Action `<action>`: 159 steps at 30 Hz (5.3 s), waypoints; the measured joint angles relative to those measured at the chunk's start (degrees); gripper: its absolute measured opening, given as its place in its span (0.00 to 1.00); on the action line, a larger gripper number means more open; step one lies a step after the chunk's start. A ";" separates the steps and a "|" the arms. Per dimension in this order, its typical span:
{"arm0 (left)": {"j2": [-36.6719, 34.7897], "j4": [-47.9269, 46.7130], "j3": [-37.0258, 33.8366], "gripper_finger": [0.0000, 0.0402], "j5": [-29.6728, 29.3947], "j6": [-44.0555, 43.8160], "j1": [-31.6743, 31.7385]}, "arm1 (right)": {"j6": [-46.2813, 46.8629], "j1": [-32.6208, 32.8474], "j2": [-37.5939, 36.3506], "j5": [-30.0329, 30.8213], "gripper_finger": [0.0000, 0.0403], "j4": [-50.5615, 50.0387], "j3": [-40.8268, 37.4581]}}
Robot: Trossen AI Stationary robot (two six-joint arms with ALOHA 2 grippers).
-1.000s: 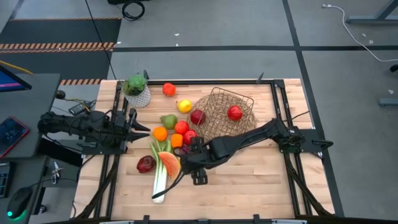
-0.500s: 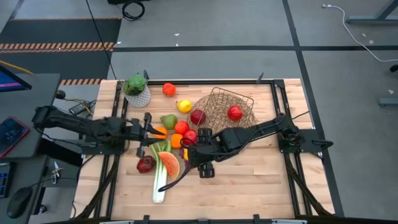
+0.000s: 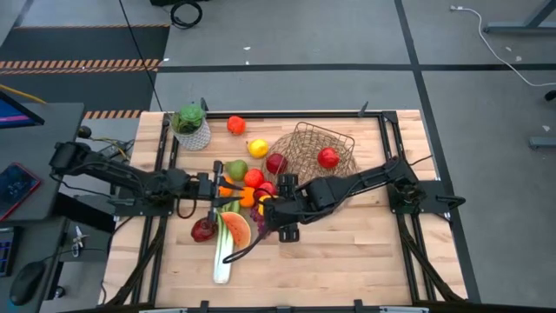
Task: Build produce basket
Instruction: Put the yellow bell pepper into the gold wire basket
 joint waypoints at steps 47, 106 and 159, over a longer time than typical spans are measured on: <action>10.13 19.04 0.10 0.29 -0.30 -13.57 1.72 | -10.04 3.37 -34.58 6.65 0.80 83.21 -72.93; 8.18 -9.32 12.02 0.66 -3.21 -15.50 3.39 | -70.05 11.76 -17.70 50.85 0.80 113.34 -71.64; 26.45 -3.46 26.14 1.00 -5.05 -19.76 -0.85 | -70.55 8.93 -17.69 43.62 0.80 114.53 -69.17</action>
